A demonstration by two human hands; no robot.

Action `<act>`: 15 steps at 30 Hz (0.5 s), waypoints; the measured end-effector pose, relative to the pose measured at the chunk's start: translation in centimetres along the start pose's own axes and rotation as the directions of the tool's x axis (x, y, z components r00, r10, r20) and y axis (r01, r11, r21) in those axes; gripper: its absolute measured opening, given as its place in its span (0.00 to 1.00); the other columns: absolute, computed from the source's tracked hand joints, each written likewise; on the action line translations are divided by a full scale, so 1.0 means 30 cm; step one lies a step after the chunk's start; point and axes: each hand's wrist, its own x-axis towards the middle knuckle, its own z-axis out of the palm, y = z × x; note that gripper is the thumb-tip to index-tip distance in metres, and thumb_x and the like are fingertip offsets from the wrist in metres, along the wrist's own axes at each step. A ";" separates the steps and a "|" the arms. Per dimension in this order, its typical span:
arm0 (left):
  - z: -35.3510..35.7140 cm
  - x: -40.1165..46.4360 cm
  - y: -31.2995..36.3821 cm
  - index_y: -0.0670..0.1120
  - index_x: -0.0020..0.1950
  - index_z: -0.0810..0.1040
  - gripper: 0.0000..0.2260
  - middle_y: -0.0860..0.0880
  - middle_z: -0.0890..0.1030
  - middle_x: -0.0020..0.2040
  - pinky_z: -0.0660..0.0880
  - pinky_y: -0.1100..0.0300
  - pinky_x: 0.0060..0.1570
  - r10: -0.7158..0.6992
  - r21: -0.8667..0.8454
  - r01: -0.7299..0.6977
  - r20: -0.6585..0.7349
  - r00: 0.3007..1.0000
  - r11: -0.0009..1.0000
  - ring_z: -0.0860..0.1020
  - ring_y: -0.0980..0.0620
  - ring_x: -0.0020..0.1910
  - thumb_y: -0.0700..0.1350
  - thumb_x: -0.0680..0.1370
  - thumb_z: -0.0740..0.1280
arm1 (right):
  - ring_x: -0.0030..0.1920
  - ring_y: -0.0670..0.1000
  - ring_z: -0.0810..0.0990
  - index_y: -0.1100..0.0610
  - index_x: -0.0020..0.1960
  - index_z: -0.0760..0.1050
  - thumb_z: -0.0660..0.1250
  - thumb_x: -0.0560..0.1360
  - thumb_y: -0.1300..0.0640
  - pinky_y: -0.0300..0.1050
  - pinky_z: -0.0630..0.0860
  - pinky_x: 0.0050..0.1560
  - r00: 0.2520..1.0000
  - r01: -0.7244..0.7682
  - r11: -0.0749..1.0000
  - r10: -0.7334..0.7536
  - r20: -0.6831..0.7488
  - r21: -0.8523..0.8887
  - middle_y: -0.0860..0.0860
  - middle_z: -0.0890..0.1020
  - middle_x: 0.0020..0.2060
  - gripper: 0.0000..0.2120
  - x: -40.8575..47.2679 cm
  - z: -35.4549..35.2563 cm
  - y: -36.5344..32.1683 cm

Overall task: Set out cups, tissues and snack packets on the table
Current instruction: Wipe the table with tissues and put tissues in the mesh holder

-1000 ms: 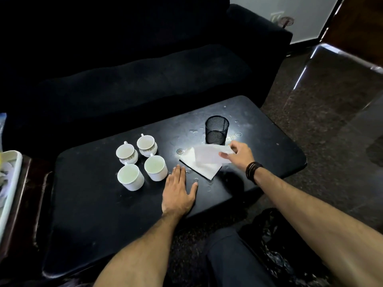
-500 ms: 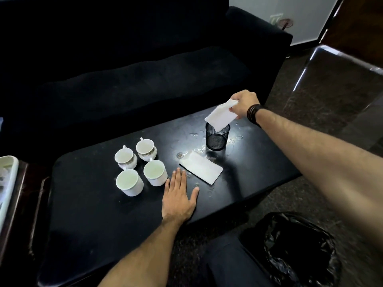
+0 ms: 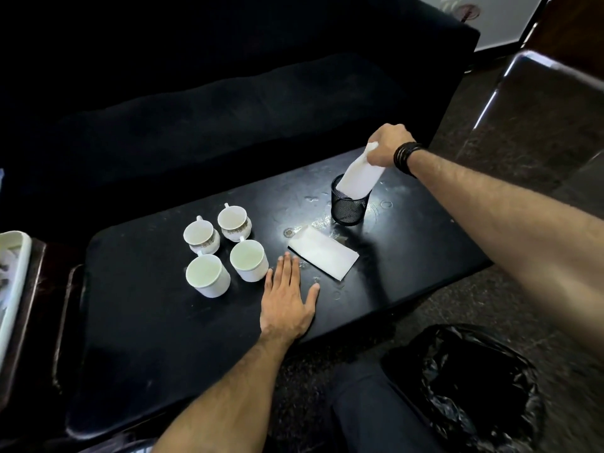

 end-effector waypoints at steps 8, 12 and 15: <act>0.000 -0.002 -0.001 0.46 0.81 0.44 0.35 0.49 0.43 0.82 0.41 0.53 0.78 0.002 -0.017 -0.002 -0.008 1.000 1.000 0.41 0.53 0.80 0.65 0.80 0.44 | 0.59 0.63 0.78 0.61 0.62 0.71 0.63 0.73 0.64 0.50 0.75 0.51 0.978 0.129 0.973 -0.093 0.189 -0.192 0.62 0.78 0.59 0.17 -0.006 0.135 -0.033; -0.002 0.000 0.000 0.46 0.81 0.44 0.35 0.49 0.44 0.82 0.42 0.52 0.78 0.000 -0.020 0.000 -0.004 1.000 1.000 0.42 0.53 0.80 0.65 0.80 0.43 | 0.66 0.64 0.69 0.62 0.67 0.64 0.69 0.71 0.60 0.56 0.71 0.61 0.980 0.167 0.952 -0.131 0.150 -0.257 0.62 0.70 0.64 0.27 0.005 0.210 -0.021; -0.002 0.000 0.000 0.46 0.81 0.44 0.35 0.49 0.44 0.82 0.43 0.52 0.78 0.000 -0.015 0.000 -0.004 1.000 1.000 0.42 0.53 0.80 0.65 0.80 0.43 | 0.66 0.61 0.67 0.59 0.69 0.62 0.69 0.70 0.58 0.56 0.67 0.64 0.987 0.162 0.937 -0.153 0.054 -0.308 0.60 0.68 0.65 0.30 0.004 0.239 -0.015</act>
